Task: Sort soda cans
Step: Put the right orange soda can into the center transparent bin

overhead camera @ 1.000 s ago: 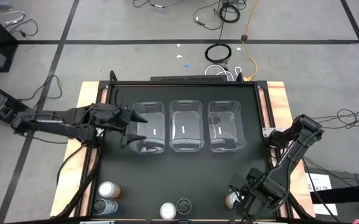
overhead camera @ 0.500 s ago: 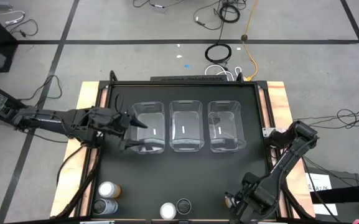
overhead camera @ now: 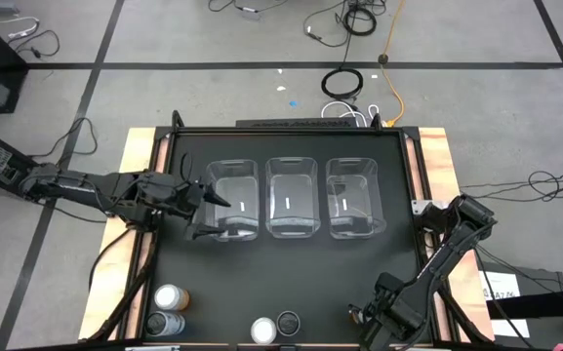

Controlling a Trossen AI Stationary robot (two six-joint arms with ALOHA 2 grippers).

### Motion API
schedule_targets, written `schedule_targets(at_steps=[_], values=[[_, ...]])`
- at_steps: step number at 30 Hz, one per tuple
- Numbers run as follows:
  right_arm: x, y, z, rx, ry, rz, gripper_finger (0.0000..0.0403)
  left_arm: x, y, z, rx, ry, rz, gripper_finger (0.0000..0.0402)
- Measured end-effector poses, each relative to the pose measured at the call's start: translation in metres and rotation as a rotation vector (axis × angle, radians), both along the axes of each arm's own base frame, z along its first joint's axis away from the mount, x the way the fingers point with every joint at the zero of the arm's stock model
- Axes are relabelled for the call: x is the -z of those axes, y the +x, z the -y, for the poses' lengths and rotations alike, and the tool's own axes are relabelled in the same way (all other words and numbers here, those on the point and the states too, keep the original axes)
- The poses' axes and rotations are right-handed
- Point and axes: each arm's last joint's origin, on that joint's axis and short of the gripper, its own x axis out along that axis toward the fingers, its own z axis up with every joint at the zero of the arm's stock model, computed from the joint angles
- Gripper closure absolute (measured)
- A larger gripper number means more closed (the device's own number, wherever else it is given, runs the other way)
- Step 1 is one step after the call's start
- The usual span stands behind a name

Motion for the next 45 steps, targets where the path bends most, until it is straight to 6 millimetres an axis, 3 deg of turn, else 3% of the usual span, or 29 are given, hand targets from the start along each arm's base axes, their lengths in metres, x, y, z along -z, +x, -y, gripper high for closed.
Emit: schedule_targets(at_steps=[4, 10, 28, 37, 45], values=[[0.011, -0.001, -0.001, 0.002, 0.020, 0.003, 0.0048, 0.000, 0.000, 0.002, 0.011, -0.001, -0.002, 0.0047], [0.017, -0.003, 0.000, 0.012, 0.037, -0.032, 0.0123, 0.000, 0.000, 0.003, 0.017, -0.001, -0.002, 0.0047], [0.017, 0.012, 0.012, 0.125, 0.078, -0.064, 0.0120, 0.000, 0.000, 0.003, 0.008, 0.003, -0.001, 0.0047], [-0.010, 0.037, 0.023, 0.205, 0.128, -0.020, 0.0122, 0.000, 0.000, 0.003, 0.008, 0.004, -0.001, 0.0047], [-0.055, 0.053, 0.048, 0.265, 0.062, 0.011, 0.0122, 0.000, 0.000, 0.003, 0.008, 0.004, -0.001, 0.0047]])
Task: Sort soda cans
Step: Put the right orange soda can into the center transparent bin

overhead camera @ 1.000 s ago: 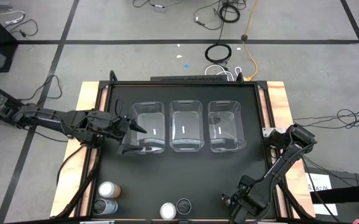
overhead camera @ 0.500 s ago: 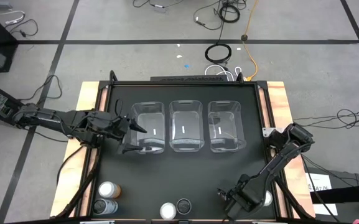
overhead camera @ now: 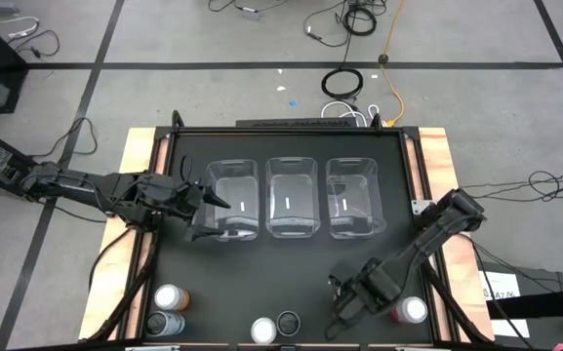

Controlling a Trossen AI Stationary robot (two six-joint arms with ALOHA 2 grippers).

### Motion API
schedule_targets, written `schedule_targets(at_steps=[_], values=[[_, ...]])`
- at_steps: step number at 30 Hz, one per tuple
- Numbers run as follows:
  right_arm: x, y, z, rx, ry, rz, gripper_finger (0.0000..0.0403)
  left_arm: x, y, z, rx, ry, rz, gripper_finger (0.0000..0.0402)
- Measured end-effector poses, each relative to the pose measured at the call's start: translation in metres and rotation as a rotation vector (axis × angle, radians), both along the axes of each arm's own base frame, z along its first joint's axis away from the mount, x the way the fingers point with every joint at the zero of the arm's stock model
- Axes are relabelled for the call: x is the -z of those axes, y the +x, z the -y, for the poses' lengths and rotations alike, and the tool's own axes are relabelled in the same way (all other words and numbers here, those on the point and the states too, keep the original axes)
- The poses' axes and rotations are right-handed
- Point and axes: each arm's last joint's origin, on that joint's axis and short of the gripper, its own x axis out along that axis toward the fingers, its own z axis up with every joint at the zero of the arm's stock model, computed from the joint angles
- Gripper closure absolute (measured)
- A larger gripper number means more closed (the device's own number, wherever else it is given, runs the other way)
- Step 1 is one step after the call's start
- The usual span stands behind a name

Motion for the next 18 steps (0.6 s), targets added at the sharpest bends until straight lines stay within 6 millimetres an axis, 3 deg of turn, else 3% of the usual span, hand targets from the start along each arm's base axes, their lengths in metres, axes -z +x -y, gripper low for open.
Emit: schedule_targets(at_steps=[8, 18], values=[[-0.041, 0.013, 0.032, 0.027, -0.092, 0.070, 0.0122, 0.000, 0.000, 0.000, 0.000, 0.001, 0.001, 0.0047], [-0.051, 0.038, 0.082, -0.028, -0.120, 0.085, 0.0122, 0.001, -0.001, 0.000, 0.000, 0.002, -0.016, 0.0047]])
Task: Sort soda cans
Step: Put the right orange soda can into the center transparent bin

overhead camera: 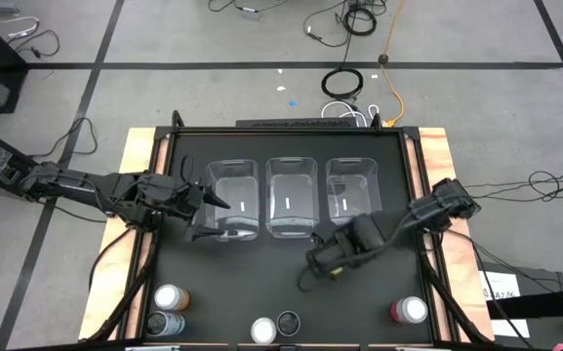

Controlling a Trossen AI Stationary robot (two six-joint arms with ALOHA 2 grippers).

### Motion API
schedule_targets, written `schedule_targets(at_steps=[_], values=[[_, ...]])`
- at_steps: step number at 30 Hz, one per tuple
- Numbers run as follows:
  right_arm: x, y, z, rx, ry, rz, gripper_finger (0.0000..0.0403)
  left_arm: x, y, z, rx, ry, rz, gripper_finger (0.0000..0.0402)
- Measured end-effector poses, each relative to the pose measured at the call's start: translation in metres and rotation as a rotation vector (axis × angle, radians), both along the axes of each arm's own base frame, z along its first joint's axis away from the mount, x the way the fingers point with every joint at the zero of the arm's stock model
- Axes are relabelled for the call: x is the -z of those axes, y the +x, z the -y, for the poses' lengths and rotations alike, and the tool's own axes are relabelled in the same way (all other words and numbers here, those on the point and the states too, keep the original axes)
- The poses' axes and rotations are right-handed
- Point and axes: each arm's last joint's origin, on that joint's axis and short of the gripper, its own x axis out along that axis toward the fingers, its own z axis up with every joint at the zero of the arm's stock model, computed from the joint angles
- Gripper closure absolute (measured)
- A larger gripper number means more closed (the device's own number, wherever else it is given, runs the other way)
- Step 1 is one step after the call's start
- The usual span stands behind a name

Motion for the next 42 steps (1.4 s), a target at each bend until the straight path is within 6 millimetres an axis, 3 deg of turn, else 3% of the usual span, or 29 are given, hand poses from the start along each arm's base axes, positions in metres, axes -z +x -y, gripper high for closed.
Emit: schedule_targets(at_steps=[8, 19, 30, 35, 42], values=[[0.000, 0.014, 0.039, -0.114, -0.035, -0.013, 0.0122, 0.000, 0.000, 0.000, -0.010, 0.003, 0.001, 0.0047], [0.000, 0.030, 0.118, -0.256, -0.099, -0.029, 0.0121, -0.001, 0.002, -0.015, -0.105, 0.005, 0.009, 0.0047], [-0.001, 0.041, 0.191, -0.309, -0.170, 0.061, 0.0119, -0.001, 0.002, -0.027, -0.177, 0.005, 0.010, 0.0047], [0.020, 0.052, 0.218, -0.312, -0.171, 0.006, 0.0119, -0.001, 0.002, -0.030, -0.197, 0.005, 0.011, 0.0047], [0.061, 0.071, 0.239, -0.345, -0.121, -0.075, 0.0119, -0.001, 0.002, -0.034, -0.225, -0.014, 0.008, 0.0047]])
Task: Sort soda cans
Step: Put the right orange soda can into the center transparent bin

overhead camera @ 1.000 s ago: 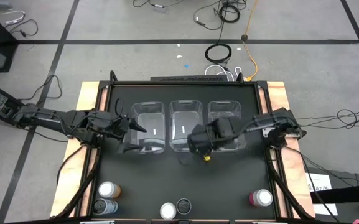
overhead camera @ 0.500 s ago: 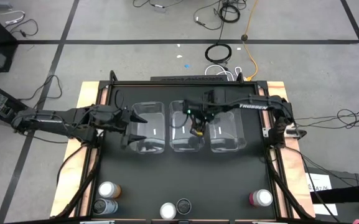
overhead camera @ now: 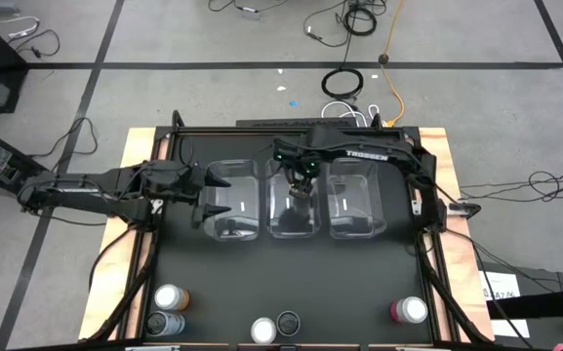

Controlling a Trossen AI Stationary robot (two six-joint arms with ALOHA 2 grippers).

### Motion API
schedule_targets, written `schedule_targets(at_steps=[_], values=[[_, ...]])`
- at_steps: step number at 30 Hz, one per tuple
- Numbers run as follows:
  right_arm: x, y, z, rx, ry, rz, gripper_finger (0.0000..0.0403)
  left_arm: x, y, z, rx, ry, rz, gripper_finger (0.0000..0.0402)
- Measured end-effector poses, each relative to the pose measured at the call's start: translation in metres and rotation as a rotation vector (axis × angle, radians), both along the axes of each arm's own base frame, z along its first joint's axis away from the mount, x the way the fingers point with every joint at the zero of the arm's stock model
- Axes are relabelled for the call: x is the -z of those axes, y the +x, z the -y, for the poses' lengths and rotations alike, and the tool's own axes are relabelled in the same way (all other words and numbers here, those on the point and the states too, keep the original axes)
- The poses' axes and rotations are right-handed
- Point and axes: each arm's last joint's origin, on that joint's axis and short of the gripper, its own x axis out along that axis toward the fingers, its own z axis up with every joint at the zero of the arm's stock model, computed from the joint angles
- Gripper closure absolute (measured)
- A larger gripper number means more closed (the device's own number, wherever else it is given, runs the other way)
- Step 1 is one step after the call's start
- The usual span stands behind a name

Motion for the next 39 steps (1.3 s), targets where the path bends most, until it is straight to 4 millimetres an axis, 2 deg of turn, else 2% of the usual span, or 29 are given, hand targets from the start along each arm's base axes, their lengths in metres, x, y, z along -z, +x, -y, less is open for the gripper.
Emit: schedule_targets(at_steps=[7, 10, 18, 29, 39], values=[[0.029, 0.011, 0.018, 0.026, 0.011, -0.041, 0.0119, 0.000, 0.000, 0.000, -0.003, -0.005, -0.002, 0.0047], [0.035, 0.014, 0.023, 0.019, 0.011, -0.034, 0.0119, 0.000, 0.000, 0.000, -0.003, -0.005, -0.004, 0.0047], [0.037, 0.016, 0.027, 0.016, 0.004, -0.017, 0.0119, 0.000, 0.000, 0.000, -0.006, -0.004, -0.005, 0.0047], [0.059, 0.010, 0.025, 0.019, 0.042, -0.063, 0.0119, 0.001, 0.000, -0.001, -0.023, 0.003, -0.006, 0.0047], [0.058, 0.010, 0.032, 0.032, 0.030, -0.019, 0.0113, 0.000, 0.000, -0.001, -0.040, 0.009, -0.005, 0.0047]])
